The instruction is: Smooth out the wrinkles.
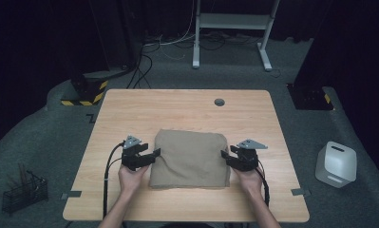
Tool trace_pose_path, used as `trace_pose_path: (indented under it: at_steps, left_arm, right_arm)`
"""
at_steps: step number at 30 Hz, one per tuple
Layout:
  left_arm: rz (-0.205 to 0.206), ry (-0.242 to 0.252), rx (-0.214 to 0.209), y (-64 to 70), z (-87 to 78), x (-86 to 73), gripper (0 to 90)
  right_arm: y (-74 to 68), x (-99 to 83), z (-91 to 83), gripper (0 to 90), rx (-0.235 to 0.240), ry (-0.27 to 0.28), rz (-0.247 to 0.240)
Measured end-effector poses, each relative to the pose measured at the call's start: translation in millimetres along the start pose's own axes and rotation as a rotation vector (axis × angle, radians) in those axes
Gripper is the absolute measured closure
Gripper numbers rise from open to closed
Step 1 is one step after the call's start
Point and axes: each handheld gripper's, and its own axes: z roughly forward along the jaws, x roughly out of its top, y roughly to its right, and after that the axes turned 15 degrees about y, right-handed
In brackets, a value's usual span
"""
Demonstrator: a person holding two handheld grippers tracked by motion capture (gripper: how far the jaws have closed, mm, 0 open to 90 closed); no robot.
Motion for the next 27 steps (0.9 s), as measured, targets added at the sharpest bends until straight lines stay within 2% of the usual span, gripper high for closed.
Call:
trace_pose_path:
  at_steps: [3,9,18,27]
  left_arm:
    - [-0.008,0.009,0.007,-3.9,-6.9,2.2,35.3]
    - [0.002,0.027,0.032,-10.6,-18.2,3.8,35.4]
    - [0.001,0.029,0.074,-20.9,-33.1,-1.7,35.4]
    - [-0.015,0.024,0.112,-31.8,-42.8,-9.4,35.4]
  right_arm:
    - [4.5,2.6,-8.0,49.0,-0.012,0.012,0.006]
    - [13.6,3.4,-21.9,48.2,-0.052,0.029,0.005]
    - [21.2,2.7,-36.8,48.0,-0.087,0.06,0.018]
    - [28.7,-3.9,-47.1,48.0,-0.12,0.058,0.022]
